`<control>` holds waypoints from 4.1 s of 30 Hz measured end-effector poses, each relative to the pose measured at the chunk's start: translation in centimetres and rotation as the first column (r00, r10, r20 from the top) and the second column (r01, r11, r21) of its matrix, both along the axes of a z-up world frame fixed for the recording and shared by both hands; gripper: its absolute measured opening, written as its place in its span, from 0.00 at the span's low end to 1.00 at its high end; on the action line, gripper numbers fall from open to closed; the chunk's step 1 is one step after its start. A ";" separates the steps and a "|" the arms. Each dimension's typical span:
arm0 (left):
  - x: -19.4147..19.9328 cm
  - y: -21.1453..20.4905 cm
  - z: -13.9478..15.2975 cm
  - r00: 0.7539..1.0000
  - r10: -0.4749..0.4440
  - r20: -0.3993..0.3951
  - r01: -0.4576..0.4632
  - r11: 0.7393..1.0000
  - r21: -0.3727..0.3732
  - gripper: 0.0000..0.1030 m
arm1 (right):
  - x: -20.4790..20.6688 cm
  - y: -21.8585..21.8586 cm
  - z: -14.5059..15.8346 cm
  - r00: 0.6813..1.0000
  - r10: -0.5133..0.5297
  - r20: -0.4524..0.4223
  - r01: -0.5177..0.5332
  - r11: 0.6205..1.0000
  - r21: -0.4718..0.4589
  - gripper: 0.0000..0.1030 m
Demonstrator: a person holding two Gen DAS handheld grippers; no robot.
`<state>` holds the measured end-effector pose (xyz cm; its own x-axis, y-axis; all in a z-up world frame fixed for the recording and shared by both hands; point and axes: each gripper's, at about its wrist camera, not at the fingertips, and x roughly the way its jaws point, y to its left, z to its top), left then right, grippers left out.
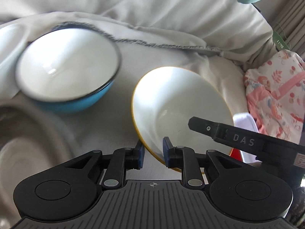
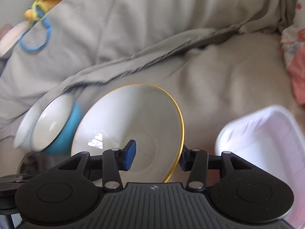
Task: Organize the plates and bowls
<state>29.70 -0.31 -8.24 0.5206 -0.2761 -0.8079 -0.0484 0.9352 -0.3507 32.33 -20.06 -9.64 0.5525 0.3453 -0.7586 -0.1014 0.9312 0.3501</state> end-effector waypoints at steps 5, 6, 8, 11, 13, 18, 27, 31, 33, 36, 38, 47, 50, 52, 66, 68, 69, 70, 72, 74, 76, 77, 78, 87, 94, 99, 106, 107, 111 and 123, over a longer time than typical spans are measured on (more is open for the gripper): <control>-5.0 1.5 0.6 1.000 0.014 -0.007 -0.014 0.999 0.032 0.30 | -4.5 3.3 0.8 0.993 0.118 0.029 -0.117 0.993 -0.030 0.45; -5.9 1.7 0.5 1.000 0.012 -0.014 -0.012 0.999 0.039 0.30 | -5.6 3.9 0.9 0.990 0.136 0.034 -0.135 0.990 -0.039 0.45; -7.4 2.2 0.4 1.000 0.009 -0.026 -0.008 0.999 0.033 0.30 | -7.5 4.8 0.7 0.988 0.152 0.032 -0.151 0.988 -0.043 0.46; -9.1 2.5 0.4 0.999 -0.012 -0.041 0.012 1.000 0.007 0.30 | -9.9 5.0 0.5 0.988 0.150 0.038 -0.149 0.988 -0.034 0.46; -9.7 2.6 0.2 0.999 -0.027 -0.044 0.028 1.000 0.002 0.29 | -10.9 4.5 0.4 0.989 0.140 0.042 -0.140 0.990 -0.006 0.46; -10.1 3.4 0.1 0.999 0.014 -0.042 -0.015 0.999 -0.033 0.25 | -11.0 4.2 0.2 0.991 0.125 0.050 -0.125 0.992 0.000 0.46; -8.6 1.8 1.7 0.998 0.062 -0.023 -0.059 0.991 0.119 0.24 | -10.8 2.7 0.8 0.995 0.080 0.067 -0.081 0.996 0.027 0.46; -8.5 2.7 1.4 0.998 0.058 -0.034 -0.055 0.995 0.082 0.24 | -10.6 2.5 0.1 0.997 0.071 0.034 -0.072 0.997 0.024 0.46; -8.1 3.2 1.4 0.999 0.033 -0.036 -0.031 0.998 0.062 0.24 | -10.1 2.6 0.0 0.996 0.093 0.013 -0.094 0.994 0.059 0.45; -6.9 3.3 1.9 0.998 -0.038 -0.048 0.041 0.996 0.074 0.24 | -9.2 3.5 0.6 0.992 0.123 0.008 -0.123 0.989 0.082 0.47; -6.0 3.1 2.3 0.995 -0.090 -0.033 0.093 0.990 0.104 0.29 | -8.4 3.9 1.0 0.990 0.137 0.022 -0.138 0.989 0.054 0.47; -4.6 2.6 0.9 0.980 -0.192 -0.050 0.196 0.978 0.075 0.27 | -7.3 3.5 0.7 0.993 0.114 0.043 -0.115 0.993 0.021 0.47; -4.5 2.4 0.9 0.980 -0.198 -0.035 0.201 0.976 0.083 0.27 | -7.0 3.3 0.5 0.994 0.104 0.039 -0.106 0.994 0.035 0.47; -4.5 2.4 0.9 0.981 -0.194 -0.030 0.195 0.977 0.082 0.27 | -6.9 3.4 0.4 0.994 0.104 0.035 -0.105 0.994 0.030 0.47; -5.5 2.5 1.5 0.985 -0.174 -0.010 0.174 0.979 0.110 0.27 | -8.7 3.6 0.1 0.994 0.107 0.025 -0.108 0.993 0.044 0.47; -5.5 3.0 1.5 0.986 -0.166 -0.010 0.166 0.983 0.083 0.27 | -8.8 3.6 0.1 0.993 0.111 0.033 -0.112 0.993 0.035 0.47; -5.5 3.3 1.5 0.987 -0.162 -0.011 0.163 0.984 0.066 0.26 | -8.8 3.7 0.1 0.993 0.113 0.040 -0.114 0.993 0.026 0.47; -5.6 3.6 1.7 0.987 -0.161 -0.013 0.161 0.986 0.049 0.25 | -8.9 3.8 0.1 0.992 0.114 0.044 -0.115 0.993 0.016 0.47; -5.8 4.9 2.4 0.988 -0.154 -0.016 0.154 0.988 0.007 0.24 | -9.0 3.9 0.3 0.992 0.113 0.051 -0.113 0.994 -0.003 0.47; -6.0 6.9 4.2 0.993 -0.114 0.020 0.115 0.991 -0.065 0.23 | -9.6 3.6 1.7 0.989 0.093 0.112 -0.088 0.995 -0.048 0.47; -5.4 9.1 6.9 0.994 -0.050 0.099 0.062 0.990 -0.123 0.23 | -9.7 3.4 4.2 0.974 0.102 0.203 -0.085 0.992 -0.088 0.47; -4.6 9.8 8.4 0.991 -0.012 0.132 0.027 0.993 -0.111 0.23 | -9.2 3.5 5.8 0.965 0.114 0.234 -0.093 0.990 -0.102 0.47; -3.5 10.3 9.7 0.987 0.023 0.157 -0.010 0.996 -0.084 0.23 | -8.2 3.8 7.5 0.959 0.115 0.259 -0.089 0.990 -0.111 0.47; 4.9 12.9 6.3 0.984 0.176 0.034 -0.179 0.971 0.159 0.24 | 7.3 9.5 9.0 0.995 0.082 0.055 -0.076 0.991 -0.106 0.76; 7.2 14.1 2.8 0.983 0.184 -0.003 -0.183 0.976 0.120 0.22 | 7.6 12.5 2.9 0.990 0.127 -0.066 -0.135 0.984 -0.117 0.76; 6.8 13.2 3.3 0.985 0.174 0.016 -0.174 0.975 0.135 0.21 | 7.8 12.8 1.5 0.971 0.196 -0.139 -0.199 0.980 -0.009 0.50; 5.5 12.7 5.8 0.989 0.148 0.028 -0.150 0.973 0.172 0.21 | 7.1 12.9 2.2 0.975 0.188 -0.116 -0.194 0.980 -0.036 0.50; 5.6 12.9 5.4 0.988 0.155 0.013 -0.155 0.972 0.179 0.21 | 7.1 12.9 2.2 0.975 0.188 -0.114 -0.194 0.980 -0.038 0.50; 5.9 13.4 4.3 0.981 0.196 -0.010 -0.190 0.961 0.202 0.21 | 6.9 13.0 2.1 0.975 0.189 -0.118 -0.195 0.980 -0.044 0.50; 6.6 12.5 2.7 0.981 0.193 0.032 -0.195 0.959 0.204 0.27 | 7.6 13.4 1.4 0.969 0.230 -0.093 -0.227 0.973 0.042 0.37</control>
